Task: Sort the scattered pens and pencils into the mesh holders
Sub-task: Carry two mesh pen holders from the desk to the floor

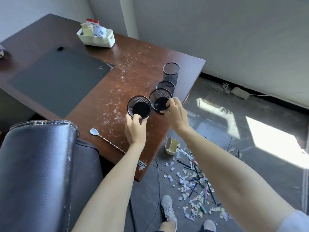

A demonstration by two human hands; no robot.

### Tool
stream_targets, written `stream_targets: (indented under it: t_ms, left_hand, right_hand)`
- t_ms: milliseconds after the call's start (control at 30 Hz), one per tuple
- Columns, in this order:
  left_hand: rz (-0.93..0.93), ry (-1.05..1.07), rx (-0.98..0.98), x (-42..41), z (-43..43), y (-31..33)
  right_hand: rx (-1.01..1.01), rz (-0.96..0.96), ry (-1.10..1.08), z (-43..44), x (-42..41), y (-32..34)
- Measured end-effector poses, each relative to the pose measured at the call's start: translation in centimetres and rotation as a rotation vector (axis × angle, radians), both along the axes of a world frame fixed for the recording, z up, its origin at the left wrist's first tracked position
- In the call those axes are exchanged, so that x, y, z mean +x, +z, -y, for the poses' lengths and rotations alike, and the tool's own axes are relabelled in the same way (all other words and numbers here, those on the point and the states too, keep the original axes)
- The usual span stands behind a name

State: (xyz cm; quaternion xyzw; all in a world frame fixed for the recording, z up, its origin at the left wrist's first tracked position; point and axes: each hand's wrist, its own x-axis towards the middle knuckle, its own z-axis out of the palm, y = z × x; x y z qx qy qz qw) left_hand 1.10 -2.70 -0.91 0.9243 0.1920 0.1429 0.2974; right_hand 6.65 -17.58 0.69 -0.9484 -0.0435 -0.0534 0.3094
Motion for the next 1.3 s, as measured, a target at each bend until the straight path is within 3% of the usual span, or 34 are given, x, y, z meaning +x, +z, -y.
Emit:
stream_targets:
  t_ms: [167, 333, 600, 733, 1000, 1300]
  left_hand:
    - [0.108, -0.243, 0.085, 1.5, 6.8, 1.3]
    - [0.078, -0.428, 0.009, 0.3, 17.3, 1.6]
    - [-0.148, -0.64, 0.056, -5.6, 31.3, -2.3]
    - [-0.285, -0.642, 0.026, -8.8, 37.5, -5.1]
    - [-0.534, -0.645, -0.075, -11.4, 46.7, -15.6]
    - [-0.53, -0.532, -0.103, -6.9, 45.1, -31.7]
  right_hand:
    - [0.033, 0.016, -0.221, 8.3, -3.2, 0.8]
    - [0.009, -0.074, -0.461, 18.2, -9.0, -0.2]
    - [0.021, -0.271, -0.678, 32.2, -18.4, -4.1]
    - [0.035, -0.363, -0.726, 38.5, -22.6, -7.4]
    - [0.052, -0.484, -0.926, 45.7, -25.5, -17.8]
    - [0.125, -0.58, -0.863, 42.4, -20.2, -34.1]
